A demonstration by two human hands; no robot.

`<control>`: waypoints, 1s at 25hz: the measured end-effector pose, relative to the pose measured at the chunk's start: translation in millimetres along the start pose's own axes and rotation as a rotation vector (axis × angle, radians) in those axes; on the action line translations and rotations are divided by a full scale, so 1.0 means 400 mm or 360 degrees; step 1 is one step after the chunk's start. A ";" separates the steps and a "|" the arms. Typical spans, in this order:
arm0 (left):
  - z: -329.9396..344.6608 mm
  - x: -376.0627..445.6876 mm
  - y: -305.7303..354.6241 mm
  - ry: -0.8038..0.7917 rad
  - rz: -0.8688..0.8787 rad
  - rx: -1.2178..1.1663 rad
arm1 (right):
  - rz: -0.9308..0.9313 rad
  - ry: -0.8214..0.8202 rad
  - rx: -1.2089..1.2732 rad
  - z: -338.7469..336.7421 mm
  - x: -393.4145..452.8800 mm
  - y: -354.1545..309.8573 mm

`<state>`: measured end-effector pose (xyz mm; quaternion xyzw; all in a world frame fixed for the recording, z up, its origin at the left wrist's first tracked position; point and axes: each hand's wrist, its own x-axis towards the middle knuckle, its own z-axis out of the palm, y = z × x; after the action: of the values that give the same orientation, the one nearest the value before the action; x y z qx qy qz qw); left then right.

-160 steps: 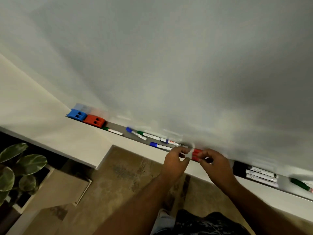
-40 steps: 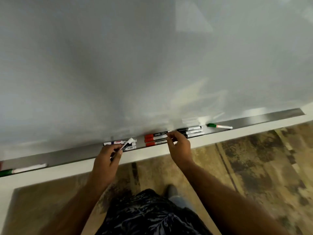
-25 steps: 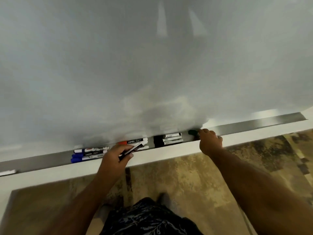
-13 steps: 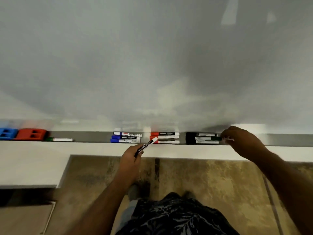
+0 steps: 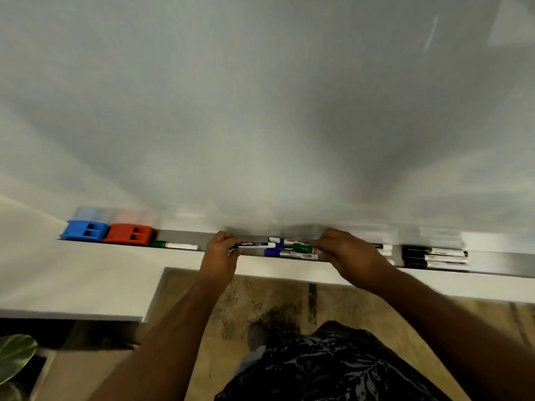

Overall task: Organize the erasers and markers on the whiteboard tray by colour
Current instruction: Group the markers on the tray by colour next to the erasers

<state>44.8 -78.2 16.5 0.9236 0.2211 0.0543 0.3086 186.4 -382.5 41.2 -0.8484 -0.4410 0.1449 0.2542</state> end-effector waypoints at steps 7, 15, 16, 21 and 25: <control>-0.099 0.083 -0.164 -0.0204 0.0213 0.0227 | 0.0144 0.0046 -0.0144 0.145 0.194 -0.200; -0.168 0.086 -0.266 -0.0183 0.0295 0.0246 | 0.0347 0.0190 -0.0326 0.237 0.285 -0.306; -0.184 0.082 -0.290 -0.0132 0.0258 0.0252 | 0.0346 0.0167 -0.0399 0.248 0.297 -0.315; -0.261 0.078 -0.398 -0.0182 0.0067 0.0657 | 0.0323 0.0062 -0.0563 0.296 0.352 -0.347; -0.291 0.082 -0.437 -0.0202 0.0108 0.0837 | 0.0382 -0.0049 -0.0463 0.332 0.389 -0.362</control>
<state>-18.9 124.4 5.1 0.9804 0.1768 -0.0527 0.0694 114.7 -144.6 9.0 -0.9204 -0.3569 0.1220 0.1030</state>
